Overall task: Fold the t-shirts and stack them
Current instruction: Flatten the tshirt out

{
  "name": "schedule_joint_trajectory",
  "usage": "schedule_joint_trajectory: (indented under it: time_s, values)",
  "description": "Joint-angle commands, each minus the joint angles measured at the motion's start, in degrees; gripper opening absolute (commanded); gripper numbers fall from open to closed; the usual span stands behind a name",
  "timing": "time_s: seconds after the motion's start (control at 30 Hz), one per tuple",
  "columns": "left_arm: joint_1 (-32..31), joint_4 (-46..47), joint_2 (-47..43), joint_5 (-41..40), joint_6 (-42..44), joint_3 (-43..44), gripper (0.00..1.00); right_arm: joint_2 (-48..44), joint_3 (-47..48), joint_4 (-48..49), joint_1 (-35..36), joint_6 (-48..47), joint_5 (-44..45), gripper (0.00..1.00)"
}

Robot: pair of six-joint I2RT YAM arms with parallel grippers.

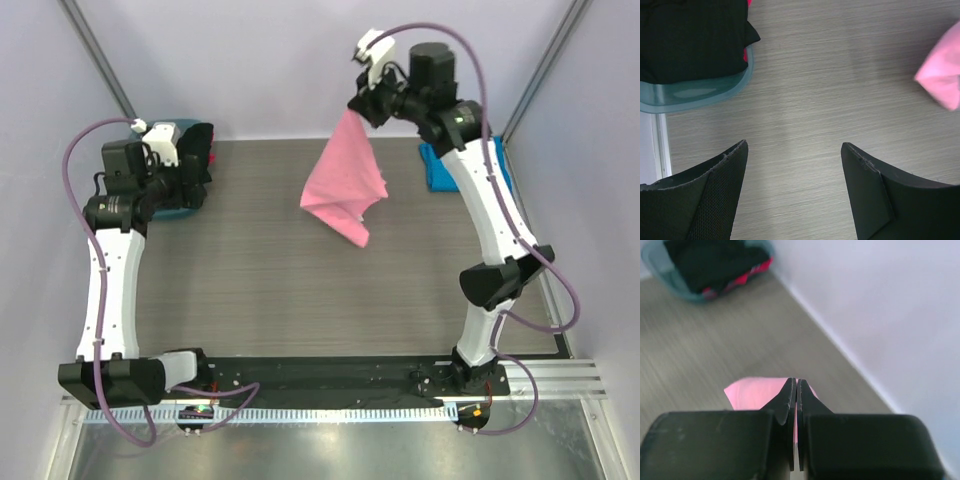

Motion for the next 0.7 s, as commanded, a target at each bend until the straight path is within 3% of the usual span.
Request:
schedule_joint_trajectory:
  time_s: [0.0,0.13,0.27,0.43,0.67]
  values:
    - [0.3,1.6,-2.1,1.3,0.9,-0.3,0.77,-2.4,7.3,0.8,-1.4,4.7,0.9,0.01]
    - [0.4,1.7,-2.6,1.2,0.8,-0.2,0.77,-3.1,17.6,6.1,0.9,10.9,0.3,0.01]
    - [0.3,1.9,-1.9,2.1,0.4,1.0,0.77,-6.1,15.6,17.1,3.9,6.7,6.5,0.01]
    - [0.4,1.6,-1.2,4.1,-0.1,3.0,0.77,-5.9,14.6,19.4,4.4,3.8,9.1,0.01]
    - [0.4,0.9,-1.7,5.2,1.2,2.6,0.77,-8.7,-3.0,17.2,5.2,3.3,3.1,0.01]
